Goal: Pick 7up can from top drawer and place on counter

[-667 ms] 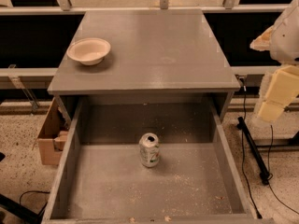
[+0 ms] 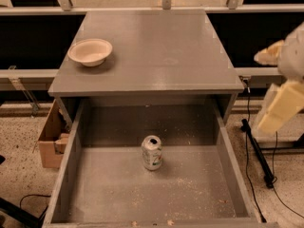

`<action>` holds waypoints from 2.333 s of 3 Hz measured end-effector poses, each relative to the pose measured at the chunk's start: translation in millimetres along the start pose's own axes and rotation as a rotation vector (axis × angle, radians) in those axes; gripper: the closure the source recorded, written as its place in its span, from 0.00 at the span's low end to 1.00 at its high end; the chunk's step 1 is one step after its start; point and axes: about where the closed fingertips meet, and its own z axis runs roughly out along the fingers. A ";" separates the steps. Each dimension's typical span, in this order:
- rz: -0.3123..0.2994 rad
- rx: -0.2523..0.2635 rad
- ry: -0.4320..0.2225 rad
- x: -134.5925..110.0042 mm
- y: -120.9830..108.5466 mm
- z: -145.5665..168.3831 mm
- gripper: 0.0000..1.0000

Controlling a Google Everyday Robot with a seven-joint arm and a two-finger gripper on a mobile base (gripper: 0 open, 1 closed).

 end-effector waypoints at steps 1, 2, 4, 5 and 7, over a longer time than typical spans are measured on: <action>0.080 -0.063 -0.170 26.2 22.9 65.2 0.00; 0.139 -0.114 -0.478 18.7 51.7 159.5 0.00; 0.178 0.007 -0.861 -63.5 24.8 194.8 0.00; 0.172 0.015 -0.870 -72.7 22.9 193.5 0.00; 0.148 -0.068 -0.848 -89.7 44.0 254.9 0.00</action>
Offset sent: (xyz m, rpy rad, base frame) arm 0.0558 0.0827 -0.1773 0.9677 -0.2585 -0.0803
